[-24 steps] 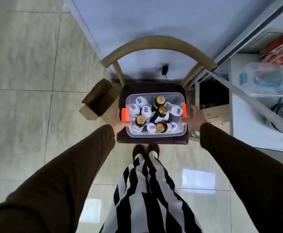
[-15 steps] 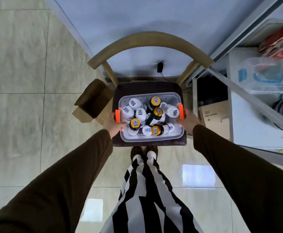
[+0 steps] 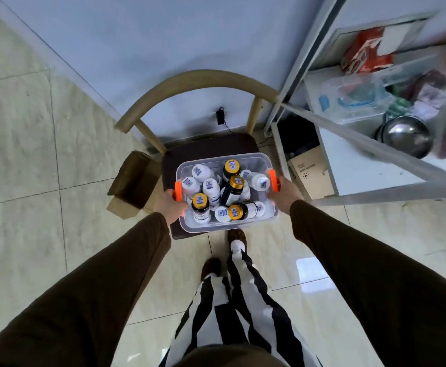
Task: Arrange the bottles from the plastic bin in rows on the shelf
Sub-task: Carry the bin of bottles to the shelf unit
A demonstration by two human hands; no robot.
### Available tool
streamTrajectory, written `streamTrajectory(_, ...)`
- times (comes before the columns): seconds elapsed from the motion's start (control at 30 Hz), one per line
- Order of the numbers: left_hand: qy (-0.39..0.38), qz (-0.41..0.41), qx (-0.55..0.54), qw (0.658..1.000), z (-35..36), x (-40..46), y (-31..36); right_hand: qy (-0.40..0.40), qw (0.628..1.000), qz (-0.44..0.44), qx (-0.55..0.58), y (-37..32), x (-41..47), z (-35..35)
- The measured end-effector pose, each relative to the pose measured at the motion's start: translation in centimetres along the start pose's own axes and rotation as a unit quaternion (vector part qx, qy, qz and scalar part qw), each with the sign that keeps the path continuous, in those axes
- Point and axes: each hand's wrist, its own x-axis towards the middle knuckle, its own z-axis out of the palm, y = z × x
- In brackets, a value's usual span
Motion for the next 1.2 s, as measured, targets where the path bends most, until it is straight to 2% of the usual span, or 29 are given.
streamTrajectory(0.17,-0.011,0.09,0.051,0.995,0.1,-4.6,1.6,0.07,0.997,0.043,0.009,3.4,-6.3,-0.7)
streamTrajectory(0.47,-0.064,0.222,0.138,0.963,5.9,-14.7,5.6,0.182,0.961,0.12,0.172,14.5,-19.1,-2.6)
streamTrajectory(0.77,-0.142,0.298,0.192,0.924,21.1,-24.7,10.9,0.248,0.912,0.19,0.267,30.9,-29.0,-6.7)
streamTrajectory(1.0,-0.171,0.322,0.25,0.897,35.6,-31.3,15.5,0.263,0.896,0.213,0.289,44.8,-33.5,-12.2)
streamTrajectory(1.2,-0.186,0.328,0.27,0.886,44.3,-34.8,20.2,0.271,0.888,0.231,0.291,53.1,-34.2,-17.6)
